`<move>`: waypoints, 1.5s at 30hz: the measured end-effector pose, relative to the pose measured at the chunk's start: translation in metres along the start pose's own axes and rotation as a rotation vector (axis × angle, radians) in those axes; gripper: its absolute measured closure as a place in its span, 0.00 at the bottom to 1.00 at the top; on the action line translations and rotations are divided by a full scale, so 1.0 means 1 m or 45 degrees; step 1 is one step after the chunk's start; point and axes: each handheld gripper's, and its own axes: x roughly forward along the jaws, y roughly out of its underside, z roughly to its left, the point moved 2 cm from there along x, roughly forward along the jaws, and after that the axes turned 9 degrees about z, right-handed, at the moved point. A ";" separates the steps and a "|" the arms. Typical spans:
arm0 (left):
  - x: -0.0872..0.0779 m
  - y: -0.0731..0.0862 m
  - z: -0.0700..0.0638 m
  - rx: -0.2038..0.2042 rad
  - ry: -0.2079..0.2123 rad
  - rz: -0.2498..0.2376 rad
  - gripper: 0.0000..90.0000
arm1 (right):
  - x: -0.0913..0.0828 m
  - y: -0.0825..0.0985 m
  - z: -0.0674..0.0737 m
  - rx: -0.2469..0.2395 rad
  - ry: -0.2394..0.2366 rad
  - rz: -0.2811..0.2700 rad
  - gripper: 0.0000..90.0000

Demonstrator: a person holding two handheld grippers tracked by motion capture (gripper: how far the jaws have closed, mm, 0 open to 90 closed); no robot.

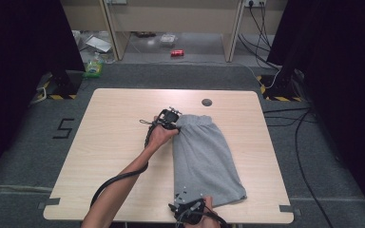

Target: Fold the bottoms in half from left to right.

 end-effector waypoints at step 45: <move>-0.006 0.002 0.011 -0.023 0.009 -0.014 0.85 | 0.003 -0.004 0.009 0.055 -0.059 0.000 0.51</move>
